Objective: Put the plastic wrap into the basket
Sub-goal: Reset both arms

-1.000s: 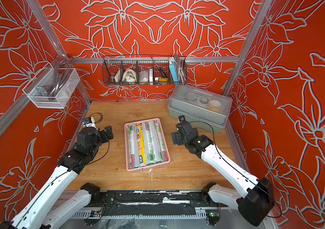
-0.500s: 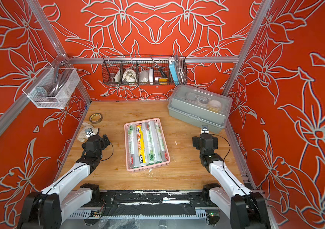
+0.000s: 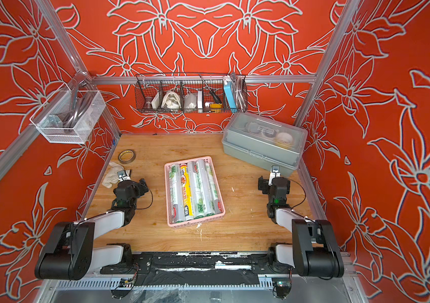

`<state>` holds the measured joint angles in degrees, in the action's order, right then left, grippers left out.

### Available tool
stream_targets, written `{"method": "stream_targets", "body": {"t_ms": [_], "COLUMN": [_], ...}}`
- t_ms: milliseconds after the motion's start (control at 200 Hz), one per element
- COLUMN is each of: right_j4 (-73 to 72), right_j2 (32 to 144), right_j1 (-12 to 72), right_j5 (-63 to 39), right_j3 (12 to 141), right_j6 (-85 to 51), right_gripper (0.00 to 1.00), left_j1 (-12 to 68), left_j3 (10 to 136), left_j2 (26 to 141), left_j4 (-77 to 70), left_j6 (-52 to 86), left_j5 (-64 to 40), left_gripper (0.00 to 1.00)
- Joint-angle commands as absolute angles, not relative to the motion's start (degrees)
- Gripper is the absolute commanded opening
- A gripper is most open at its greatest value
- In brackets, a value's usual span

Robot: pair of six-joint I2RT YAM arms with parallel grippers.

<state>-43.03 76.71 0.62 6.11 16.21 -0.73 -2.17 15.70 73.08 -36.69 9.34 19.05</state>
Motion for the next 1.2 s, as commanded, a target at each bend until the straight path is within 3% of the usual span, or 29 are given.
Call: {"method": "stream_targets", "body": {"t_ms": [0, 50, 320, 585, 1196], "right_j4": [-52.8, -45.3, -45.8, -45.3, -45.0], "right_j2": [81.1, 79.4, 80.8, 80.7, 80.9], "right_j1": [0.4, 0.4, 0.7, 0.9, 1.1], "right_j5": [2.5, 2.2, 1.9, 2.4, 2.5], "right_j3": [14.7, 17.6, 18.4, 18.5, 18.8], "right_j6": [-0.4, -0.2, 0.3, 0.4, 0.5], "right_gripper": [1.0, 1.0, 1.0, 1.0, 1.0], "left_j1": [-2.1, -2.2, -2.1, -1.8, -1.0], "left_j3": [13.9, 13.2, 9.4, 16.5, 16.5], "left_j2": [72.4, 72.3, 77.6, 80.3, 80.2], "left_j4": [-43.3, -44.4, -56.0, -46.2, -45.9], "left_j6": [7.7, 7.4, 5.1, 3.8, 3.2], "left_j5": [16.0, 15.7, 10.5, 8.7, 9.8], "left_gripper": [0.98, 0.98, 0.98, 0.98, 0.98]}}
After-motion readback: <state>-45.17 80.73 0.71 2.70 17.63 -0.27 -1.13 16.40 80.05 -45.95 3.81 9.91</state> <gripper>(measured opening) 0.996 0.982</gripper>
